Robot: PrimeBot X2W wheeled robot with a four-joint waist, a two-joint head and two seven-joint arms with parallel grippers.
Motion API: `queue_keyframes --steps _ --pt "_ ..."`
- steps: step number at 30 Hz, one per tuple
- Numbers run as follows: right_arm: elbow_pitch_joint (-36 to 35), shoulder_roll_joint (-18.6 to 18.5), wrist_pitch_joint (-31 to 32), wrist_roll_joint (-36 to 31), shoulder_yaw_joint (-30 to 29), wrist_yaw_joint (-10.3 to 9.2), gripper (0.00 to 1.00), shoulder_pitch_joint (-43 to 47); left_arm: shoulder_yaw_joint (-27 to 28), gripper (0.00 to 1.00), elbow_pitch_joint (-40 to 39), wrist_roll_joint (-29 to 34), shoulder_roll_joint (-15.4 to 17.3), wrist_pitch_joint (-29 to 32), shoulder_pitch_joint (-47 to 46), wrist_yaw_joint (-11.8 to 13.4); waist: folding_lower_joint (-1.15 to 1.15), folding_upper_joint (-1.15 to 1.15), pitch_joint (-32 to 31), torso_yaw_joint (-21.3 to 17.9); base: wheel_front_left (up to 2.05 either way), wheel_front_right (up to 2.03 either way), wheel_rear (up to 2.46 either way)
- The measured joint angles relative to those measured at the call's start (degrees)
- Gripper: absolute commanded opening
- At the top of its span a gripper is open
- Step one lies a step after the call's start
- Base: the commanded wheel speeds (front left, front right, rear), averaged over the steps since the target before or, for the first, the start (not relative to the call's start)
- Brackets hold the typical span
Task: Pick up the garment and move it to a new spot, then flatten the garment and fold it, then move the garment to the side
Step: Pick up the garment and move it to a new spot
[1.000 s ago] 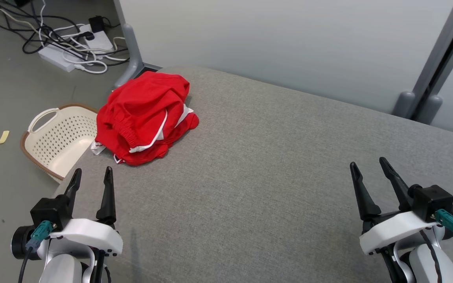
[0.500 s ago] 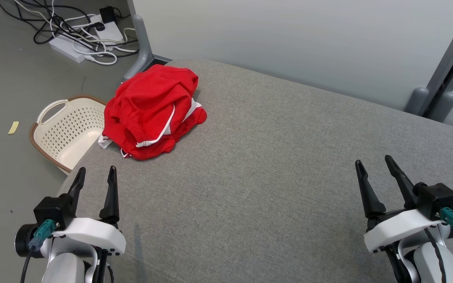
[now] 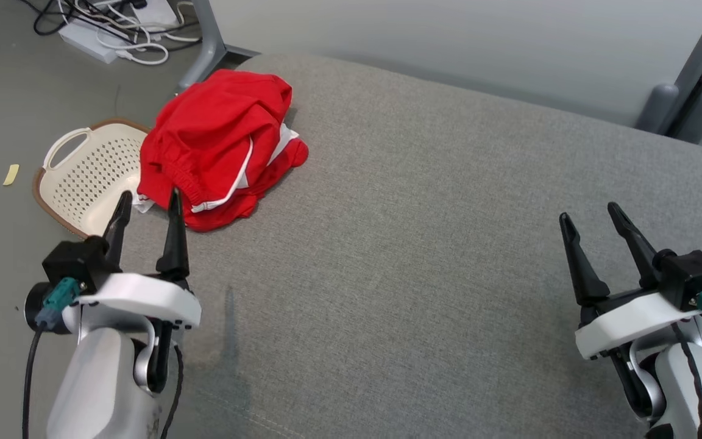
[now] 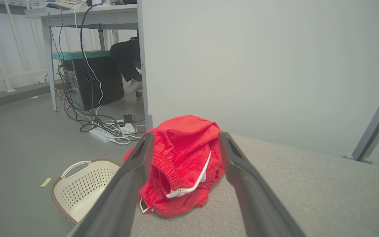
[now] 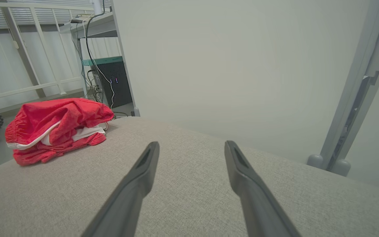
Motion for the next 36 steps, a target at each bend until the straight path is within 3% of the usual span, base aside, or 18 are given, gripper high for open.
queue_keyframes --steps 5,12,24,25,26,27,36 --pt "-1.7 -1.3 1.1 -0.4 0.1 0.01 1.0 -2.1 0.6 1.0 4.2 -1.2 0.0 0.0 -5.5 0.0 0.0 0.0 4.3 -1.7 0.0 0.0 0.0" --pt "-3.4 -2.7 2.0 -0.5 0.1 0.0 1.0 -4.3 2.6 1.0 17.1 -2.7 0.1 0.0 -13.6 -0.7 0.0 0.0 10.8 -5.0 0.0 0.0 0.0" --pt "-3.4 -3.2 1.9 -0.3 0.4 0.0 1.0 -5.8 4.2 1.0 34.9 -4.8 3.3 0.0 -23.4 -1.4 0.0 0.0 16.3 -8.4 0.0 0.0 0.0" --pt "-3.4 -3.2 1.8 -0.3 0.5 0.0 1.0 -5.9 4.2 0.89 35.6 -4.8 3.4 0.0 -23.7 -1.5 0.0 0.0 16.4 -8.5 0.0 0.0 0.0" --pt "-3.3 -3.2 1.8 -0.3 0.5 0.0 1.0 -6.0 4.2 0.38 36.2 -4.9 3.4 0.0 -24.0 -1.5 0.0 0.0 16.4 -8.5 0.0 0.0 0.0" --pt "-3.3 -3.2 1.8 -0.3 0.5 0.0 1.0 -6.1 4.2 0.02 36.4 -4.9 3.5 0.0 -24.2 -1.5 0.0 0.0 16.4 -8.5 0.0 0.0 0.0" --pt "-1.9 -2.8 1.2 -0.2 -0.1 0.0 1.0 -6.6 4.9 0.0 35.3 -4.7 5.5 0.0 -24.2 -1.5 0.0 0.0 15.1 -8.6 0.0 0.0 0.0"
